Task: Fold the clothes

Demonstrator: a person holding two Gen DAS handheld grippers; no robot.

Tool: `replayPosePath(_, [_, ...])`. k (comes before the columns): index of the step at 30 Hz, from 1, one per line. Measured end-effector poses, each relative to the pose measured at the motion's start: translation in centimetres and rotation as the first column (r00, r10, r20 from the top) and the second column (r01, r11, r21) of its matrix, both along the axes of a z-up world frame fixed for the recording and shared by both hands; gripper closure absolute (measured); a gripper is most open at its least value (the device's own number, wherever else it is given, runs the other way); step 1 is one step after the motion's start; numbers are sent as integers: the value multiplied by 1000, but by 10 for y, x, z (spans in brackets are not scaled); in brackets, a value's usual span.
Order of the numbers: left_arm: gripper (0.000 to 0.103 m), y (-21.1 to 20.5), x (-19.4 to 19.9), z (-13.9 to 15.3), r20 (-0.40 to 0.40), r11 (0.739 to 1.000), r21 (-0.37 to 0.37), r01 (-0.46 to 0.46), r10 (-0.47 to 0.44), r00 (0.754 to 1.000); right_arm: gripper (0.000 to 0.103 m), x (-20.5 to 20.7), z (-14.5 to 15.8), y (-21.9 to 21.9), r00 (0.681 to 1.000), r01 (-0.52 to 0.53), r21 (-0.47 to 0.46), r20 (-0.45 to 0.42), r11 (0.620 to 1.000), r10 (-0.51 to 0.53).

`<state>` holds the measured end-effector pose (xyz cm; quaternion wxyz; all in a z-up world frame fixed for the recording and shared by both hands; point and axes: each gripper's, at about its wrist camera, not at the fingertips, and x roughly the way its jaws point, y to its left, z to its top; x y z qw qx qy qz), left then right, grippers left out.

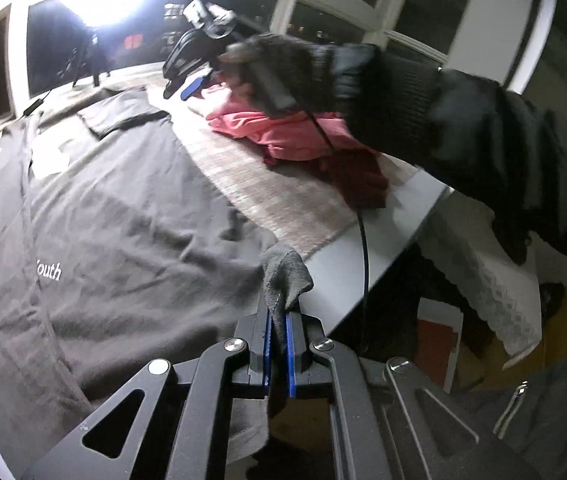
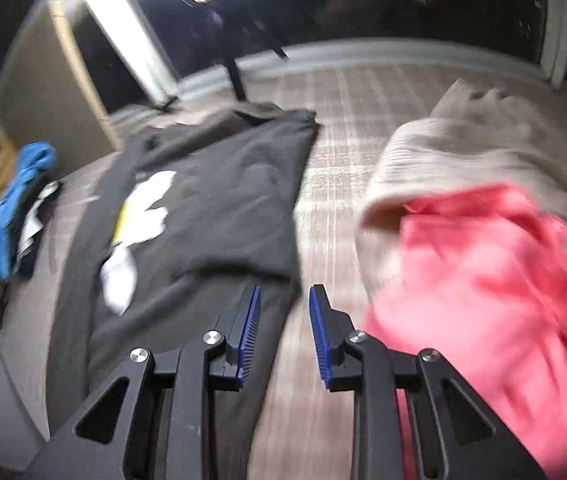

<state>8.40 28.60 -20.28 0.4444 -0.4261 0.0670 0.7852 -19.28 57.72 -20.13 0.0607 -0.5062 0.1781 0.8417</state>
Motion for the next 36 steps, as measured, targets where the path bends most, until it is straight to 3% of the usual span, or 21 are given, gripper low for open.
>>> replayPosePath(4, [98,-8,-5,-3,31,999,35,-41,40,999,77,-41,-33,3,998,14,-48,69,999,-11])
replayPosePath(6, [99,-12,-6,-3,48,997,53,-64,61,997,77,-48,-36,2,999,13,-66,40,998,-11])
replayPosePath(9, [99,-23,-6,-4,75,989,95,-111,104,992,98,-57,-36,-1,999,13,-99,31,995,-10])
replayPosePath(16, [99,-66,6,-9,133,950,168,-263,243,961,99,-71,9,-53,995,-87,14,-48,996,87])
replayPosePath(22, [99,-98,17,-22,166,906,177,-384,357,919,99,-104,31,-138,970,-228,157,-47,961,238])
replayPosePath(29, [99,-124,22,-41,204,856,155,-493,460,864,99,-141,1,-219,943,-329,234,41,915,329])
replayPosePath(36, [99,-135,22,-51,237,835,141,-532,493,837,99,-158,-34,-251,929,-371,285,125,884,350])
